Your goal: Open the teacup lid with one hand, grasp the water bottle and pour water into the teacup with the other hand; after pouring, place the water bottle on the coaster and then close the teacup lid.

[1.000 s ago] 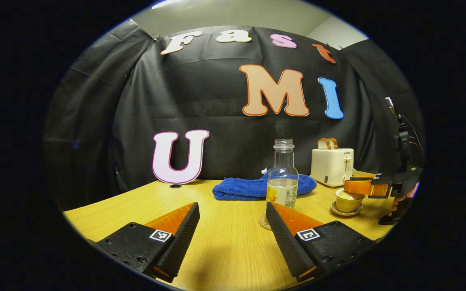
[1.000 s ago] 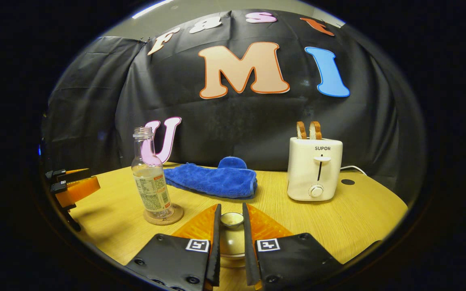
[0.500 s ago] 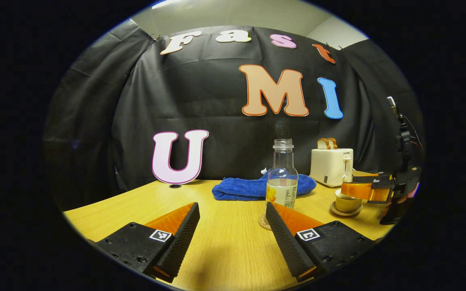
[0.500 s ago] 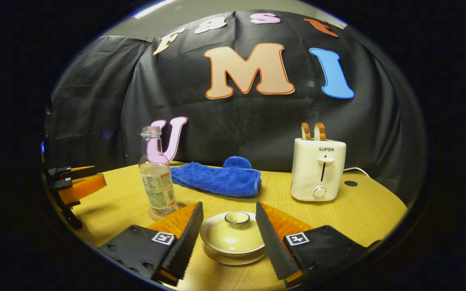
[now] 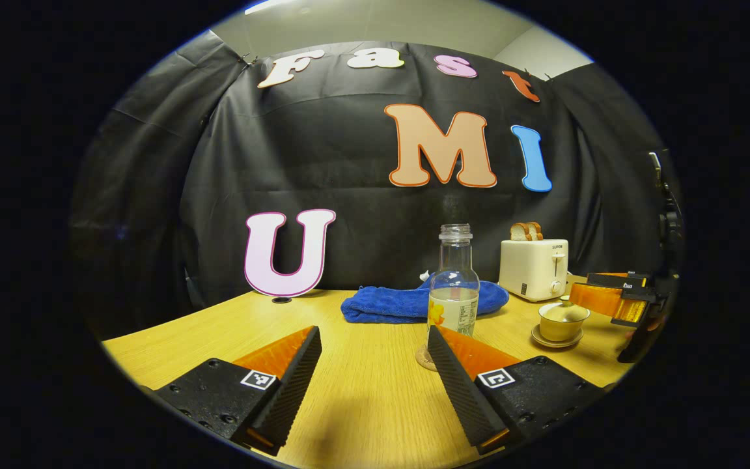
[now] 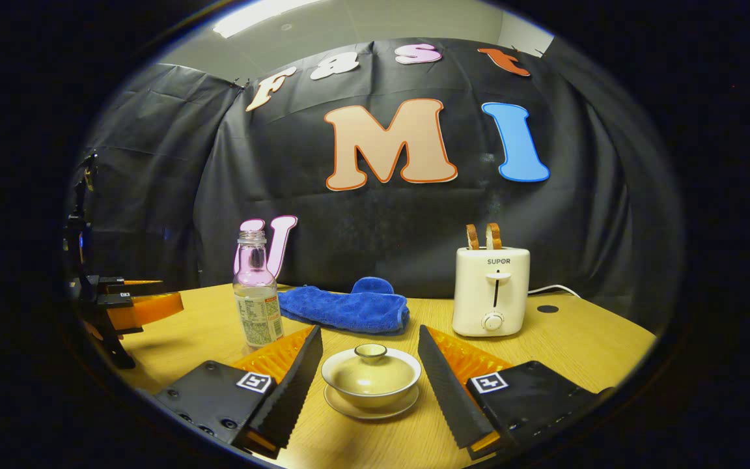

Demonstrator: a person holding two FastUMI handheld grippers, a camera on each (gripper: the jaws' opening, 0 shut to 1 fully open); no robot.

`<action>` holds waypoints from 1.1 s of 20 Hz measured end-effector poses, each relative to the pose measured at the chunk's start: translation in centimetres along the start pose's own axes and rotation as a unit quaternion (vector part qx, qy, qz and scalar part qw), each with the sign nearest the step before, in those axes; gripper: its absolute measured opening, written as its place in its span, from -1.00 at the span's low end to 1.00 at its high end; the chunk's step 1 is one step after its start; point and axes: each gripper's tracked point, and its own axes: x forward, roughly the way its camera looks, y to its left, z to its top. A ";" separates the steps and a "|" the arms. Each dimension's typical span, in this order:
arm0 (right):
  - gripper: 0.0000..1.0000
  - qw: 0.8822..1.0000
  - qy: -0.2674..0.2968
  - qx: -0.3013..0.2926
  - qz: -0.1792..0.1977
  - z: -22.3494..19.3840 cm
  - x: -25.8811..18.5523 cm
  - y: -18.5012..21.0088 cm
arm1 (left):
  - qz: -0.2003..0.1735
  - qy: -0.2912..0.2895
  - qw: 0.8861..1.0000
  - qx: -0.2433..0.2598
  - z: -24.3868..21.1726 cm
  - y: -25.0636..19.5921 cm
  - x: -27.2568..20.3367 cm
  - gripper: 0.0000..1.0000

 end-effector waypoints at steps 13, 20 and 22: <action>0.83 0.997 -0.006 -0.003 -0.080 0.5 -6.7 -4.5 | 0.012 0.001 1.000 0.001 0.0 1.2 -0.7 0.92; 0.88 0.986 -0.009 -0.006 -0.165 0.7 -8.0 -7.3 | 0.034 0.002 0.999 0.001 -0.1 2.0 -1.0 0.92; 0.88 0.986 -0.009 -0.006 -0.166 0.7 -7.9 -7.4 | 0.035 0.002 0.999 0.001 0.0 1.9 -1.1 0.92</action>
